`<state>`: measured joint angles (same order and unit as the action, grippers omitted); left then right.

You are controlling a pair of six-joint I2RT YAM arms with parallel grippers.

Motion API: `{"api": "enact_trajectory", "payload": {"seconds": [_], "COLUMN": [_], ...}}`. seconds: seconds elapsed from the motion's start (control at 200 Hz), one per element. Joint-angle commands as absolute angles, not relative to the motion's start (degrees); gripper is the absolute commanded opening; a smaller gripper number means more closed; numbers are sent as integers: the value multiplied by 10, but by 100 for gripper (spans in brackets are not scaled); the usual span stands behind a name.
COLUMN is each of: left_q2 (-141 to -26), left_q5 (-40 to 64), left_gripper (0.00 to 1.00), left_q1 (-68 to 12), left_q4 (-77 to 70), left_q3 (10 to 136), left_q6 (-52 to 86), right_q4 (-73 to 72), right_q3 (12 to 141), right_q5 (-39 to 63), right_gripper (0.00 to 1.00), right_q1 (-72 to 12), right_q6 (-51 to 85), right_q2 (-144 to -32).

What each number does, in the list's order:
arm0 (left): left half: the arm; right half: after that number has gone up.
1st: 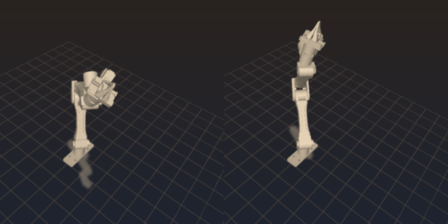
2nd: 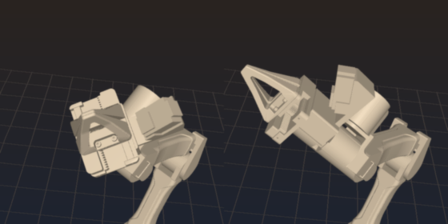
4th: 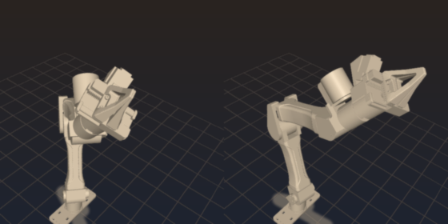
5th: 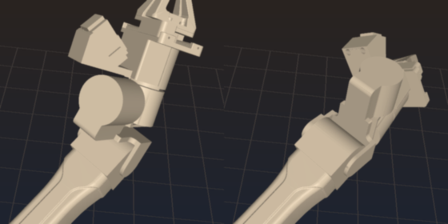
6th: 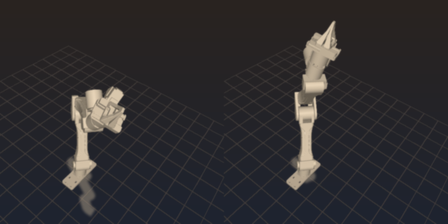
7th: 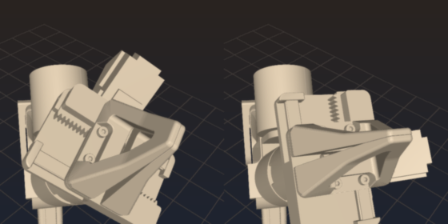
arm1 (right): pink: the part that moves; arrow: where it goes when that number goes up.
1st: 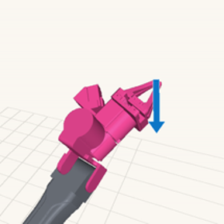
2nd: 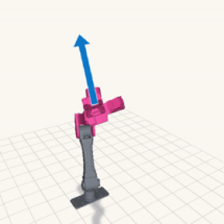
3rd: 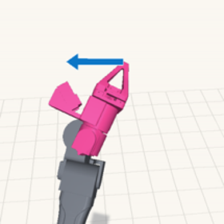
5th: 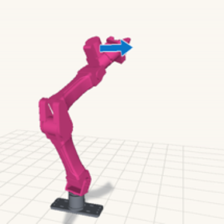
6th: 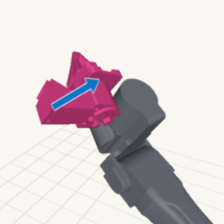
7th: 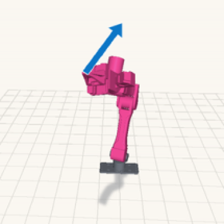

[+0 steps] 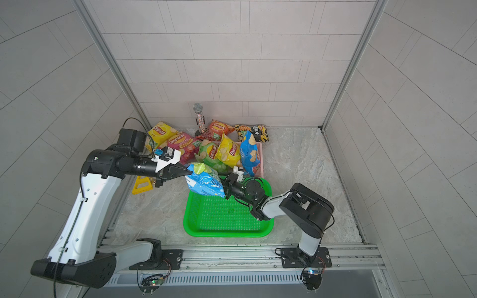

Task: Put the potato chips into the basket
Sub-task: Pick up the potato chip from the corner of the board.

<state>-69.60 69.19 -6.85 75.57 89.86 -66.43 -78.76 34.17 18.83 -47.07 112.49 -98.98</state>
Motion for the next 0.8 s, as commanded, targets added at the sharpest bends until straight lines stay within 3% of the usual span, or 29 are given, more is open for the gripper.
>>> {"api": "enact_trajectory", "payload": {"seconds": [0.0,0.34,0.49,0.535,0.67,0.796], "left_q2": [-685,-668,-655,-652,-634,-634], "left_q5": [709,696,672,665,639,609], "left_gripper": [0,0,2,8,41,95], "left_q1": [-69,-70,-70,-69,-66,-63], "left_q4": [780,829,832,822,768,724], "left_q3": [896,866,840,835,824,831], "left_q6": [-674,-684,-656,-633,-541,-446], "right_q4": [-809,-798,-714,-678,-533,-407], "right_q3": [344,376,408,422,477,538], "right_q5": [185,214,263,279,333,372], "right_gripper": [30,0,0,0,0,0], "right_q1": [-463,-419,-384,-374,-351,-328], "right_q6": [1123,1098,1044,1023,927,832], "right_q2": [-975,-947,-912,-897,-855,-827]}}
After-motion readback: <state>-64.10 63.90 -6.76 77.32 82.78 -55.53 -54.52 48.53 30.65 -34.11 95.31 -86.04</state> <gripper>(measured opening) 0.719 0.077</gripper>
